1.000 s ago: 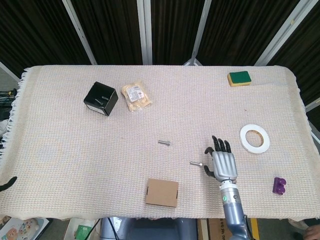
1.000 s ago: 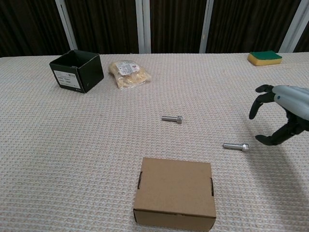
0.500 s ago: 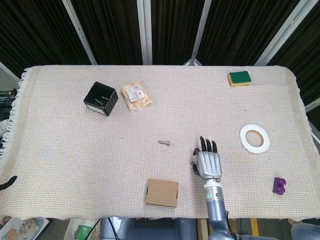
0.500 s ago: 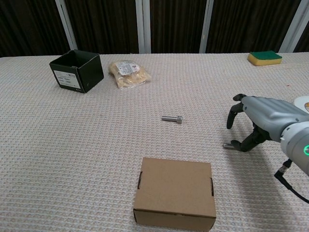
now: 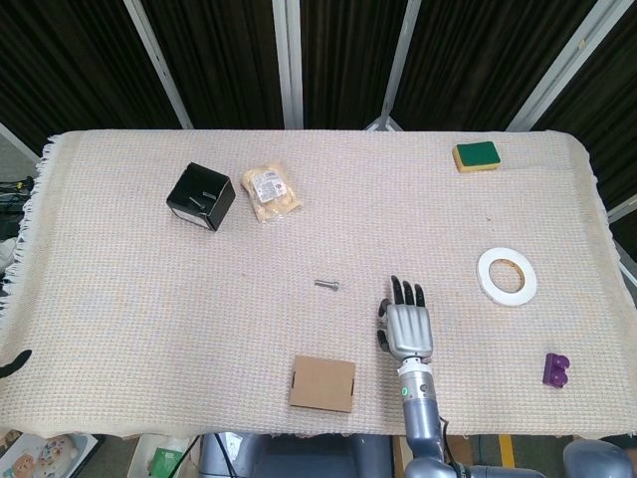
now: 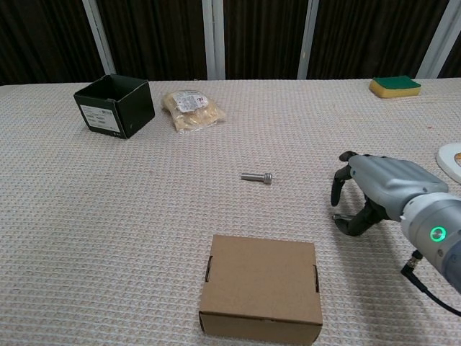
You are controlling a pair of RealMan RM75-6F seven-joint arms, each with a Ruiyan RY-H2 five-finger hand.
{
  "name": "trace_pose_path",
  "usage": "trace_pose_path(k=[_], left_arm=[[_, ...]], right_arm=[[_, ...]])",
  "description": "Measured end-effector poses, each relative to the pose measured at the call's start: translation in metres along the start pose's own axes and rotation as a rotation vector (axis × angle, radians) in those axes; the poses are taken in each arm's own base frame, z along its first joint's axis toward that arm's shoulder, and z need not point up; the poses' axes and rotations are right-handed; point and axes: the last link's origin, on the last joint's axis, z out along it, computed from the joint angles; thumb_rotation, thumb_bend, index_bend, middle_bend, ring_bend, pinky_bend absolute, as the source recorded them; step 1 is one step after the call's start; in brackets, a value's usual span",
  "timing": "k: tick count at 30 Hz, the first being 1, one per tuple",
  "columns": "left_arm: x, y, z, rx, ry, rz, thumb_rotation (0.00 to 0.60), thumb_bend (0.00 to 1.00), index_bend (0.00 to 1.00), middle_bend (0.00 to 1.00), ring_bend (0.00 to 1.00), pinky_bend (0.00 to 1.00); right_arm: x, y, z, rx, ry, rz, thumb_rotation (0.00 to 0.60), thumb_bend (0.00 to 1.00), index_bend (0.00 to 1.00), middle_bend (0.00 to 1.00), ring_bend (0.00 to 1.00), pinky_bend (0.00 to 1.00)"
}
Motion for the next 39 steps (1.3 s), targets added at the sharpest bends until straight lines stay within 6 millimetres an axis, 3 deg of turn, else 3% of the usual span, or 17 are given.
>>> trace_pose_path(k=[39], left_arm=[[-0.0009,0.0016,0.0001,-0.009,0.003,0.003,0.600,0.15,0.17,0.13,0.00,0.05]], right_arm=[[-0.0065,0.0022,0.0083,-0.028,-0.026,-0.019,0.600,0.36,0.58,0.00,0.00,0.00]])
